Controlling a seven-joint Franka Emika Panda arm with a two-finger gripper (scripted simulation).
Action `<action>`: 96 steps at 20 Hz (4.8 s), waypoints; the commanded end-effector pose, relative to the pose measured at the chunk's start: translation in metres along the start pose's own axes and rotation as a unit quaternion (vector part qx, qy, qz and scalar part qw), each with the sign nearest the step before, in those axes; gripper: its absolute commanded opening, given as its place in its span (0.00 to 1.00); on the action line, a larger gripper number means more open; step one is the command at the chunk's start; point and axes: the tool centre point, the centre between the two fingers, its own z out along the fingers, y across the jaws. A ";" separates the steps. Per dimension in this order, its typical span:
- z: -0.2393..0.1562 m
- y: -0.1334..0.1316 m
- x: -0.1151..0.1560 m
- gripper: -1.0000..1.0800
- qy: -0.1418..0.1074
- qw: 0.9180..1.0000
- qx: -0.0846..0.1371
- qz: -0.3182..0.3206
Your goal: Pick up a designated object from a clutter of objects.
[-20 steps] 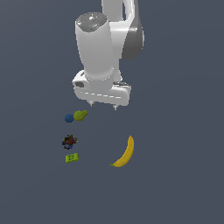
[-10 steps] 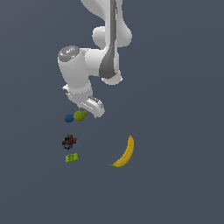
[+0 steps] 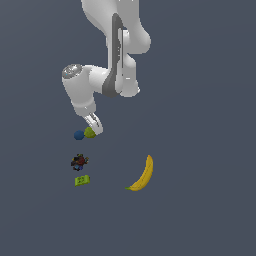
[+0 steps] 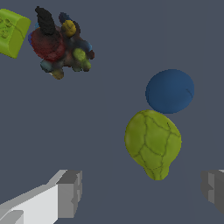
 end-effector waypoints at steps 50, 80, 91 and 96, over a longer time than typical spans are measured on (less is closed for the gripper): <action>0.047 0.024 0.001 0.00 0.005 0.999 -0.003 0.049; -0.203 -0.024 0.003 0.00 0.007 0.999 -0.006 0.051; -0.280 -0.042 0.006 0.00 0.005 0.999 -0.004 0.050; -0.296 -0.047 0.008 0.00 0.005 0.999 -0.004 0.050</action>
